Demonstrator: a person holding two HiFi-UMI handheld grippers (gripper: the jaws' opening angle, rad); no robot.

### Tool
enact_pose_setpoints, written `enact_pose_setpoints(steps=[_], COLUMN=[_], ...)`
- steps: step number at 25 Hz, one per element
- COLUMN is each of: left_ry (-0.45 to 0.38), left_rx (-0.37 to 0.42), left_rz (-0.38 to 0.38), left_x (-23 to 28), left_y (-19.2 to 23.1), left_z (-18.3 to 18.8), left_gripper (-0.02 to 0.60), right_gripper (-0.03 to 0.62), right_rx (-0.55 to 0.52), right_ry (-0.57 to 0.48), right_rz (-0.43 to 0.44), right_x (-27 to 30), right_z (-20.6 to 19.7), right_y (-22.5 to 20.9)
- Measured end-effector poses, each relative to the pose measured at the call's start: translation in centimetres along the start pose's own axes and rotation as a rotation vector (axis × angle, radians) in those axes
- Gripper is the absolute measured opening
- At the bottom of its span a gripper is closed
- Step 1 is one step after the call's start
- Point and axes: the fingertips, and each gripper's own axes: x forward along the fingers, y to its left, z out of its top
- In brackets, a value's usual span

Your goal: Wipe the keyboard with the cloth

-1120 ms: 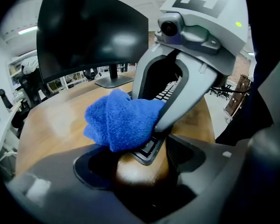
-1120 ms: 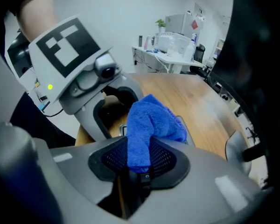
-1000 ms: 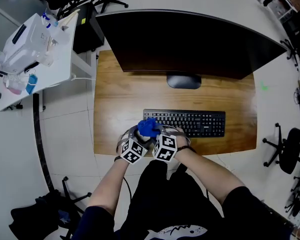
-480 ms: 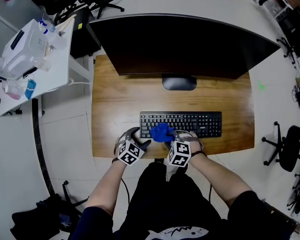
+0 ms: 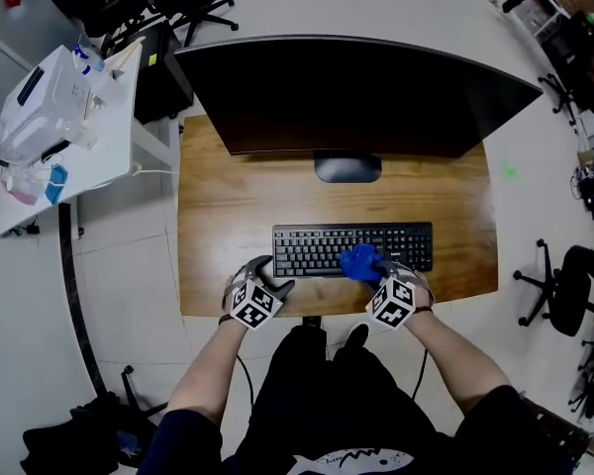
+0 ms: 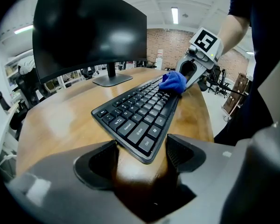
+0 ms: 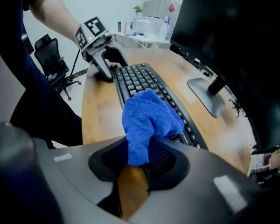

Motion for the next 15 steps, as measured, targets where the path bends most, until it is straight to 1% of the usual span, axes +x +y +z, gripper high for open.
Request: enact_pose_setpoints(steps=[2,5,7,9,11,13,15], left_ry=[0.0,-0.002,-0.001,0.003,0.008,0.013,0.014], left_rx=[0.001,0.001,0.0,0.002,0.003,0.002,0.002], left_rz=[0.0,0.001,0.0,-0.001,-0.001,0.0,0.001], left_x=[-0.1,-0.1,-0.1,-0.1,-0.1,-0.2,-0.1], left_y=[0.0,0.1,0.1,0.1,0.0,0.0,0.0], left_z=[0.0,0.0,0.0,0.1,0.0,0.0,0.1], left_gripper=[0.334,0.334,0.334,0.334,0.334,0.334,0.334], right_gripper=[0.124,0.124,0.124,0.123,0.123,0.123,0.123], right_rx=[0.021,0.011,-0.031,-0.095,-0.156,-0.19,-0.199], right_ry=[-0.049,-0.141,-0.177,-0.205,-0.222,-0.208,-0.175], right_rz=[0.002,0.035,0.065,0.089,0.102,0.113,0.119], right_x=[-0.7,-0.7,0.2,1.2,2.2,3.4,4.5], right_z=[1.9,6.9,10.5,14.0,16.8,17.9,17.1], right_y=[0.0,0.5,1.6,2.9,4.2,5.1,5.4])
